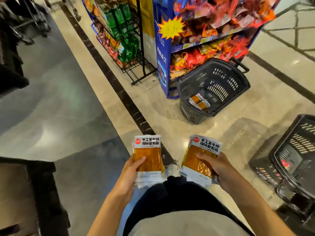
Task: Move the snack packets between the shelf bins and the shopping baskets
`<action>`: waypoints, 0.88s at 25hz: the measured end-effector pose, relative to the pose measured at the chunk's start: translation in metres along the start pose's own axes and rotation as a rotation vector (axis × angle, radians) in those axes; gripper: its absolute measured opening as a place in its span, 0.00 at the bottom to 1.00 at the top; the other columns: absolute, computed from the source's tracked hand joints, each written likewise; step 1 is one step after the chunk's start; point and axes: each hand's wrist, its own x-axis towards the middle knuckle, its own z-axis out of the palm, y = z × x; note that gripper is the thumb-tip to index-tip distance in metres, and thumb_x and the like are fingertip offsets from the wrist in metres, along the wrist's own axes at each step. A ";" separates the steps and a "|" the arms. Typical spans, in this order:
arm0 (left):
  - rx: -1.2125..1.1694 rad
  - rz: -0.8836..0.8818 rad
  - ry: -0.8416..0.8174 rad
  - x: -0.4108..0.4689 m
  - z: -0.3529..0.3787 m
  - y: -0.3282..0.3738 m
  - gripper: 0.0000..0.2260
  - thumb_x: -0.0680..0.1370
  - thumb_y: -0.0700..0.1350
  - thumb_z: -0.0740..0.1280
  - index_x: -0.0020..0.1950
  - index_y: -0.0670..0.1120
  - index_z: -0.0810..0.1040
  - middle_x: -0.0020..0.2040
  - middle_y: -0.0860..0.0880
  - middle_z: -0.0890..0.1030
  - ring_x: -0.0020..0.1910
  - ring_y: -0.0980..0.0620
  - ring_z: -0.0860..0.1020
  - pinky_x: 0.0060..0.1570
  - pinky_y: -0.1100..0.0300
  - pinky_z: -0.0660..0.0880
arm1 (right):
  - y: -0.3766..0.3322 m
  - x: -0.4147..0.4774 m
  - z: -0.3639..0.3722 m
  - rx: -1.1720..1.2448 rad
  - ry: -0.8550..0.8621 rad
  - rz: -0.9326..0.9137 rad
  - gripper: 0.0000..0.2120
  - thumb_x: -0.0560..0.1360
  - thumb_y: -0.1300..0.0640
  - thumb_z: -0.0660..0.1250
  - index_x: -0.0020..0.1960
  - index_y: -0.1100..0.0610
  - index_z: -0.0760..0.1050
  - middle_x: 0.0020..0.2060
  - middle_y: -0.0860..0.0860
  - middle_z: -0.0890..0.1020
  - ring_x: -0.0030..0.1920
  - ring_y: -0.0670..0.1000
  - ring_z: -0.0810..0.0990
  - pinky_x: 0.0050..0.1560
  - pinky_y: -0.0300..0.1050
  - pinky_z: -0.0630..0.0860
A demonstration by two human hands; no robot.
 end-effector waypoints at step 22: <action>0.721 -0.296 -0.347 0.456 0.276 0.290 0.11 0.78 0.44 0.64 0.60 0.53 0.74 0.52 0.49 0.82 0.51 0.49 0.80 0.58 0.50 0.74 | -0.221 0.318 -0.046 0.709 0.554 0.065 0.17 0.71 0.68 0.70 0.58 0.59 0.75 0.48 0.56 0.82 0.43 0.53 0.82 0.39 0.43 0.80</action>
